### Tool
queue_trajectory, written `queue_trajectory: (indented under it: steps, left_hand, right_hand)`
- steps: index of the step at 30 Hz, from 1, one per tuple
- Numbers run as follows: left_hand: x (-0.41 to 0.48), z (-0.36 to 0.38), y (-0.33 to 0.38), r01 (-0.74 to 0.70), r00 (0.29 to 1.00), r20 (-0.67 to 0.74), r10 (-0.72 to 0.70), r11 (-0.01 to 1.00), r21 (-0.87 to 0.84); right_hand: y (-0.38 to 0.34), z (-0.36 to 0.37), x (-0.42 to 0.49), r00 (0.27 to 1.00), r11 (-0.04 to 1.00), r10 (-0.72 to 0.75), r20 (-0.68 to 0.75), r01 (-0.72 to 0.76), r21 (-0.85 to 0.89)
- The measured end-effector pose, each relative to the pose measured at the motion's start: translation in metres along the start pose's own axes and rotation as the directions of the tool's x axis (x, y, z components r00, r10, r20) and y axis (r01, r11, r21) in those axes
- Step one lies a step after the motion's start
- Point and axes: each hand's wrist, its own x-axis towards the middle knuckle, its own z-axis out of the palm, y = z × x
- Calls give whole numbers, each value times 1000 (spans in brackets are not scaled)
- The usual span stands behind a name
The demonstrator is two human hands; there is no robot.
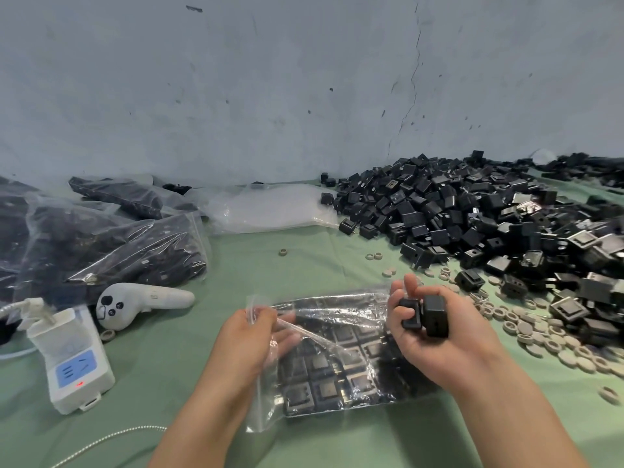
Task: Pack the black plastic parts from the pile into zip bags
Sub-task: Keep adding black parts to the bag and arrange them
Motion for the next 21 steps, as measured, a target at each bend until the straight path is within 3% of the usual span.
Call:
queue_trajectory:
  steps: [9, 13, 17, 19, 21]
  left_hand:
    - [7, -9, -3, 154, 976, 183, -117, 966, -206]
    - [9, -10, -4, 109, 991, 102, -89, 970, -215]
    - [2, -5, -5, -86, 972, -202, 117, 984, 159]
    - [-6, -3, -3, -197, 908, -291, 301, 920, 339]
    - [-18, 0, 1, -328, 801, -298, 519, 797, 507]
  right_hand:
    - [2, -4, 3, 1000, 998, -7, -1, 7, 58]
    - [6, -2, -3, 997, 988, -68, 32, 63, 143]
    - [9, -3, -13, 996, 985, -74, 47, 66, 162]
    - [8, -5, -17, 994, 982, -76, 80, 60, 181]
    - [8, -8, -19, 990, 981, -88, 106, 67, 183]
